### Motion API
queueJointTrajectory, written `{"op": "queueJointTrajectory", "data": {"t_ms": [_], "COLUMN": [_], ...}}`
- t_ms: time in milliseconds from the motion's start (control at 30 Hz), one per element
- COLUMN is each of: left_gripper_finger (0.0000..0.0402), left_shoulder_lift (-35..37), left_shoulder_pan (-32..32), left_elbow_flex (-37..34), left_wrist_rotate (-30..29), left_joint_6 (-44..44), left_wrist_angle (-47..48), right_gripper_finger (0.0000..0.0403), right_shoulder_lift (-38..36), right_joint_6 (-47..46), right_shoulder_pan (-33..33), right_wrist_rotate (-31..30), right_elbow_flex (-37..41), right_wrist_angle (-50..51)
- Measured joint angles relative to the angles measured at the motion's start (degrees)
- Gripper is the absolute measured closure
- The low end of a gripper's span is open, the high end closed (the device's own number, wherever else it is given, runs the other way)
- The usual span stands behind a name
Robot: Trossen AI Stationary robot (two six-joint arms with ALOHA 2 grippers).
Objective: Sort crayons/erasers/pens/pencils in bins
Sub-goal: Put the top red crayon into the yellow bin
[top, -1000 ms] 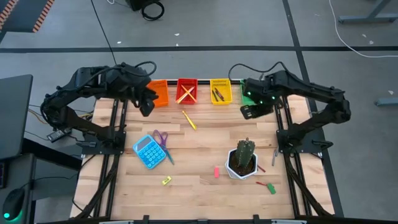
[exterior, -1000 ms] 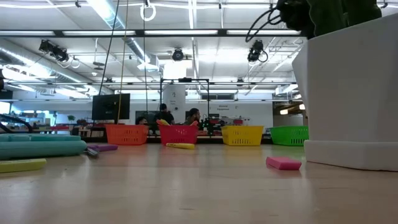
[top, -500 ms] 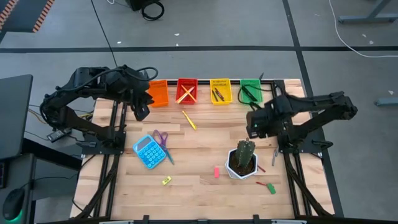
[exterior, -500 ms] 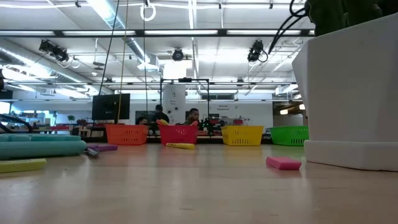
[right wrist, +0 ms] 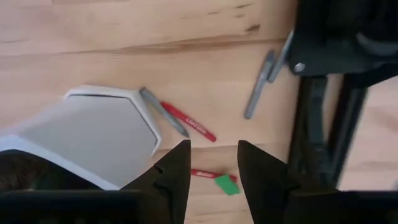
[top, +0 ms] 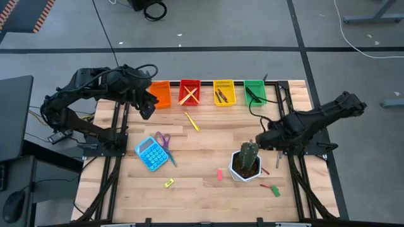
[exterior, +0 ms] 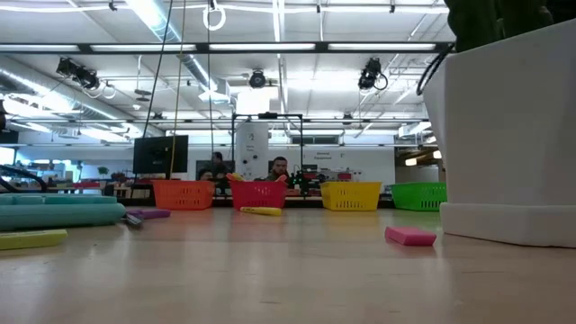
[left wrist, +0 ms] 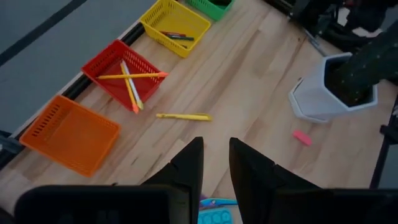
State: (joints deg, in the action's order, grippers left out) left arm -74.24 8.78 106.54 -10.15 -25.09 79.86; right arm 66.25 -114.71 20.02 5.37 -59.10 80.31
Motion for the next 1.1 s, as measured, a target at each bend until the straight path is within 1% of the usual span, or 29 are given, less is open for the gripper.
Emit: {"op": "queueJointTrajectory", "data": {"t_ms": [100,300,367,467,600,833,967,1100], "left_gripper_finger": [0.0317,0.0324,0.0326,0.0328,0.0326,0.0333,0.0335,0.0332], "left_shoulder_lift": [0.00,0.00,0.00,0.00,0.00,0.00,-0.02,-0.02], "left_shoulder_pan": [0.00,0.00,0.00,0.00,0.00,0.00,0.00,0.00], "left_elbow_flex": [0.00,0.00,0.00,0.00,0.00,0.00,0.00,0.00], "left_wrist_rotate": [-0.07,-0.09,-0.10,-0.09,-0.10,-0.11,-0.11,-0.11], "left_joint_6": [-1.37,-3.60,-4.36,-4.45,-4.43,-4.27,-4.30,-4.32], "left_wrist_angle": [-0.37,-0.58,-0.58,-0.60,-0.60,-0.60,-0.60,-0.58], "right_gripper_finger": [0.0265,0.0265,0.0265,0.0265,0.0265,0.0265,0.0265,0.0265], "right_shoulder_lift": [-1.46,-2.61,-2.43,-1.72,-0.69,1.84,4.36,7.94], "right_joint_6": [-4.43,-14.08,-15.79,-15.87,-13.74,-7.02,-1.14,4.48], "right_shoulder_pan": [3.71,11.39,13.76,16.80,21.09,28.85,32.10,34.04], "right_wrist_rotate": [-1.10,-1.83,-1.90,-1.88,-2.83,-3.67,-5.72,-5.81], "right_elbow_flex": [2.37,5.21,5.41,5.41,5.41,5.41,5.41,5.41], "right_wrist_angle": [-3.59,-7.48,-8.52,-10.35,-12.74,-14.48,-16.83,-20.71]}}
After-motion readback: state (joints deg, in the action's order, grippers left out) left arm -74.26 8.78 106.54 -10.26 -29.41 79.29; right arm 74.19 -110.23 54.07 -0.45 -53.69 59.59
